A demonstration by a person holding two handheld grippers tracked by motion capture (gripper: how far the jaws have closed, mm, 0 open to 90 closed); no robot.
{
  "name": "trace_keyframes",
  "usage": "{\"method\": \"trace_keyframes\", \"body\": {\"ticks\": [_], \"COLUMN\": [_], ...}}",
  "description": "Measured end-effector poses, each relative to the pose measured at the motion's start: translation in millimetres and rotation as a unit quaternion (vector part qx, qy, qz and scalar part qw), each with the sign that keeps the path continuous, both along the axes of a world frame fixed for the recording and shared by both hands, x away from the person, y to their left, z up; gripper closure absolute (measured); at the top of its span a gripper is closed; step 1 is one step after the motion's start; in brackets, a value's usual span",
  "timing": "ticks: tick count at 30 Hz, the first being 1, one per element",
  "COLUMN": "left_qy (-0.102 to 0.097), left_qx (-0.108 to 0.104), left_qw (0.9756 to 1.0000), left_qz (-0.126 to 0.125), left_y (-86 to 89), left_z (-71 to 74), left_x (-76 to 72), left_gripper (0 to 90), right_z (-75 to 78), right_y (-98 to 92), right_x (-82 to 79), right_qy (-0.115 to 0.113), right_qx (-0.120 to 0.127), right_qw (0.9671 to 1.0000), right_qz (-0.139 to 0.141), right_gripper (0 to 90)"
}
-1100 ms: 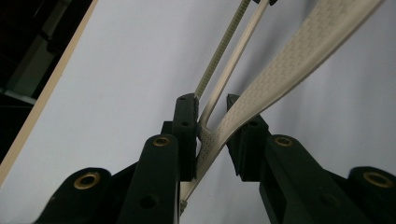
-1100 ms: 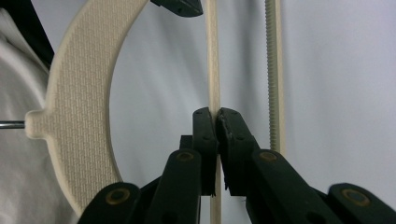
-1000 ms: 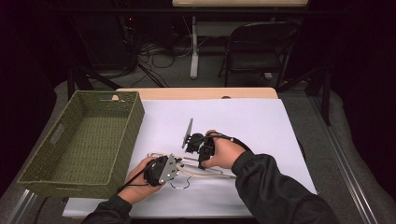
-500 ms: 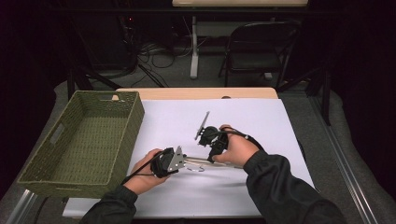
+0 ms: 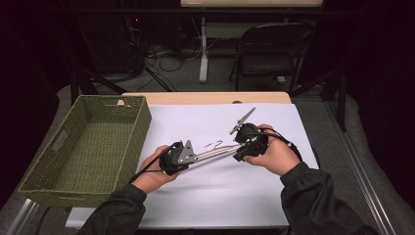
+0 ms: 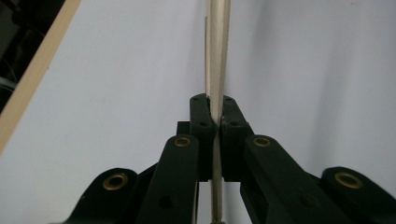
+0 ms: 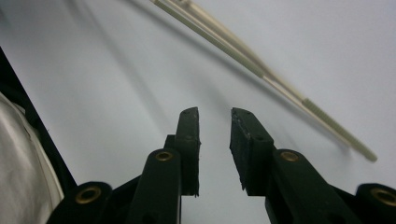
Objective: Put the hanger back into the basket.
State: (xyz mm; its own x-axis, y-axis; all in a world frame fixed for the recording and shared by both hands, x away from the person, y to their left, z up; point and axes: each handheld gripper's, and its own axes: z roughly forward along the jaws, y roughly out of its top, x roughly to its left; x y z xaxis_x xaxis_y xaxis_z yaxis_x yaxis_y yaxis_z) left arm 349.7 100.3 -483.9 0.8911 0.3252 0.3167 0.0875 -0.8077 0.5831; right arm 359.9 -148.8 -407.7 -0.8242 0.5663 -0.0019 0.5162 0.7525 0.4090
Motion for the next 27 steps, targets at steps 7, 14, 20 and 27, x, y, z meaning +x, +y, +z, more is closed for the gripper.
{"method": "trace_keyframes", "body": {"ticks": [7, 14, 20, 27], "left_qy": [0.024, 0.058, 0.093, 0.114], "left_qx": [-0.012, -0.059, -0.120, -0.161], "left_qw": [0.9994, 0.9953, 0.9849, 0.9721], "left_qz": [0.020, 0.050, 0.084, 0.127], "left_y": [2.7, 10.5, 20.2, 33.2], "left_z": [2.4, 8.6, 19.4, 34.8], "left_x": [3.1, 8.3, 7.9, 5.6], "left_gripper": [87.2, 87.3, 87.3, 87.3], "right_z": [-7.6, -14.8, -32.4, -49.6], "right_y": [-4.5, -8.3, -19.6, -34.3], "right_x": [-2.5, -2.8, -5.1, -10.1], "right_qy": [-0.002, 0.003, -0.007, -0.009], "right_qx": [0.004, 0.003, 0.028, 0.055], "right_qw": [1.0000, 1.0000, 0.9994, 0.9977], "right_qz": [-0.007, -0.007, -0.020, -0.037], "right_gripper": [73.2, 72.9, 69.8, 61.2]}}
